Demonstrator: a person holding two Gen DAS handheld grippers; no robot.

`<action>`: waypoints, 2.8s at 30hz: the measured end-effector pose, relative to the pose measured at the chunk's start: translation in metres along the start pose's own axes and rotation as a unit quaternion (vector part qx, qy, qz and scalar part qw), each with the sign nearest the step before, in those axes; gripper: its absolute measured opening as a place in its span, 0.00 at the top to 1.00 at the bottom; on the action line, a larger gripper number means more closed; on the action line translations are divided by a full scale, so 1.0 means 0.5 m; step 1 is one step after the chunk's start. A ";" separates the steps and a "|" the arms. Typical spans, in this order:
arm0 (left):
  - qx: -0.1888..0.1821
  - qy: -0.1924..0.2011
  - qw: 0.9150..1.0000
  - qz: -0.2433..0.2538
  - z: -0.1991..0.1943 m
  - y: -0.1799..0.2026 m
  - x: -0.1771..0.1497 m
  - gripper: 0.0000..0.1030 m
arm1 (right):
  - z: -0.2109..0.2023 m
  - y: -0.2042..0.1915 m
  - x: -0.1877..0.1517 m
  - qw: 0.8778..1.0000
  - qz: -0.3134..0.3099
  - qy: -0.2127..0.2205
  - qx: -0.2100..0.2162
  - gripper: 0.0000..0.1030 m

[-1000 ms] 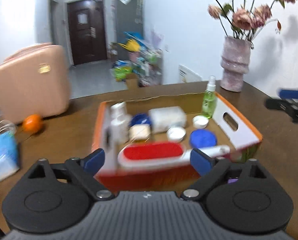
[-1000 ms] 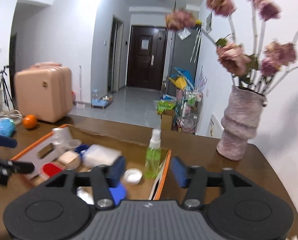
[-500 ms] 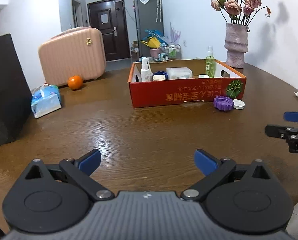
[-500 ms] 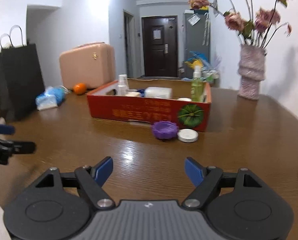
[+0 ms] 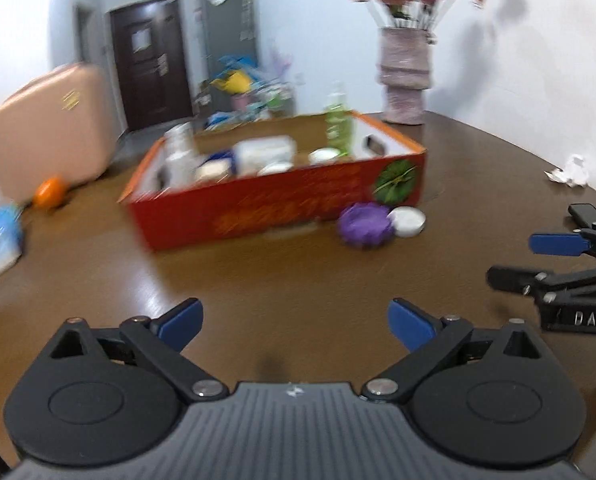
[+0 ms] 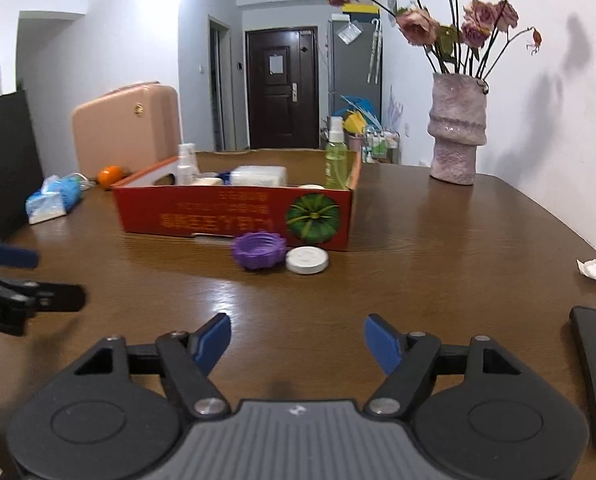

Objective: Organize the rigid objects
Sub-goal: 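Grasp the purple ribbed cap with the left tool while the right tool grasps a white round cap, then drop the purple cap into the box with the left tool while the right tool drops the white cap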

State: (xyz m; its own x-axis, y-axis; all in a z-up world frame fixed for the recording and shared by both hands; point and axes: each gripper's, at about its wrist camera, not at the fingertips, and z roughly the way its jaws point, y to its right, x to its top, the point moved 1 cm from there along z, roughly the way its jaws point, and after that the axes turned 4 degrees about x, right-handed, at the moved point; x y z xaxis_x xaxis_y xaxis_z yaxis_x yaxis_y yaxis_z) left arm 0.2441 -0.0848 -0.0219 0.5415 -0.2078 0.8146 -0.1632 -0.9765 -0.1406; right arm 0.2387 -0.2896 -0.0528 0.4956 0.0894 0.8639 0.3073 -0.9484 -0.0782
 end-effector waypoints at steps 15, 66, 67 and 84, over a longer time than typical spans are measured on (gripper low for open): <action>-0.072 0.002 0.997 0.033 0.218 0.090 0.078 0.56 | 0.133 0.089 0.065 0.999 0.003 -0.042 0.026 0.41; -0.091 0.015 0.993 -0.067 0.032 -0.132 0.091 0.48 | 0.039 -0.085 0.120 0.997 -0.052 0.031 0.043 0.64; -0.095 0.019 0.993 -0.063 0.043 -0.137 0.112 0.48 | 0.042 -0.083 0.138 0.997 -0.062 0.035 0.039 0.64; -0.031 -0.141 0.985 -0.092 0.462 -0.191 0.311 0.47 | 0.407 0.023 0.315 0.991 -0.115 -0.074 0.010 0.64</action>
State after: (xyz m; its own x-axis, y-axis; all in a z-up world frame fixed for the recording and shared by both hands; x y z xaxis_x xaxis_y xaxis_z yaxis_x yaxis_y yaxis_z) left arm 0.5343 -0.0371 -0.0119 0.7731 -0.0432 0.6328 -0.0864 -0.9956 0.0376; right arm 0.4856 -0.2248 -0.0187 0.5241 0.3472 0.7777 0.4404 -0.8921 0.1015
